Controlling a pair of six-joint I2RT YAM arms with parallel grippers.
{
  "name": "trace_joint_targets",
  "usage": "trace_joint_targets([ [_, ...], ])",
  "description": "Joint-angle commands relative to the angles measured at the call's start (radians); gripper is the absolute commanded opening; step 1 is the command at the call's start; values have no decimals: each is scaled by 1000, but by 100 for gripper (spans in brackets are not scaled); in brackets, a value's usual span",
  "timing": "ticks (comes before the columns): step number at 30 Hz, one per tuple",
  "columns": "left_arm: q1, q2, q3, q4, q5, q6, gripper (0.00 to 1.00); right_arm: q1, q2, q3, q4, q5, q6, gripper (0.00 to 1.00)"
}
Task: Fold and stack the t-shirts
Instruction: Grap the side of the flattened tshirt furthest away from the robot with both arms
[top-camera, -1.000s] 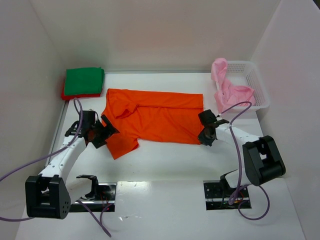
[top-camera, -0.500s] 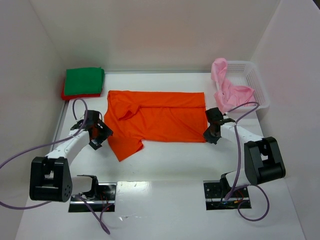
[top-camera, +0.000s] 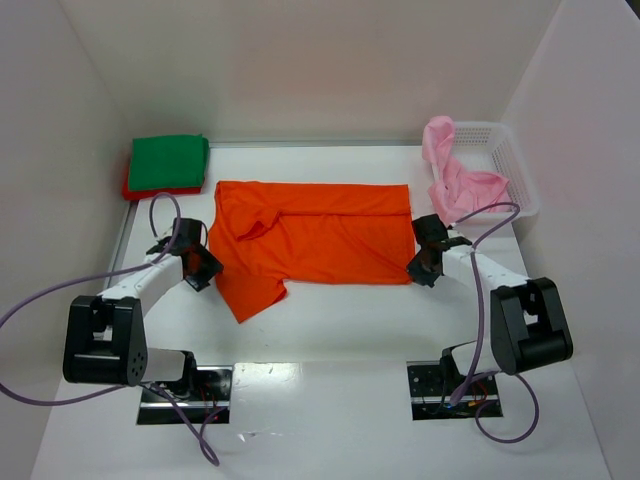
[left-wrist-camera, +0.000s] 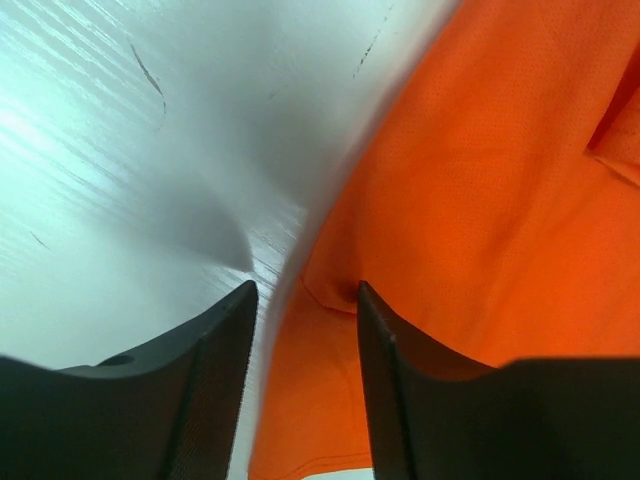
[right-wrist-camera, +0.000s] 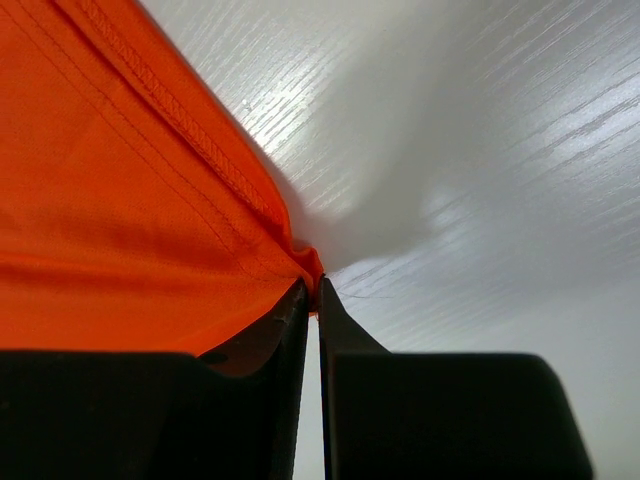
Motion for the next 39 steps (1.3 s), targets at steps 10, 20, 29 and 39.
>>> trace_joint_targets([
  [10,0,64,38,46,-2,7,0,-8,-47,6,22,19,-6,12],
  [20,44,-3,70,-28,-64,19,0,-17,-67,-3,-6,39,40,12],
  [29,66,-3,70,-46,-62,50,0,-27,-110,-33,-17,39,49,8],
  [39,66,-36,91,-46,1,117,0,-27,-181,-42,-17,21,49,0],
])
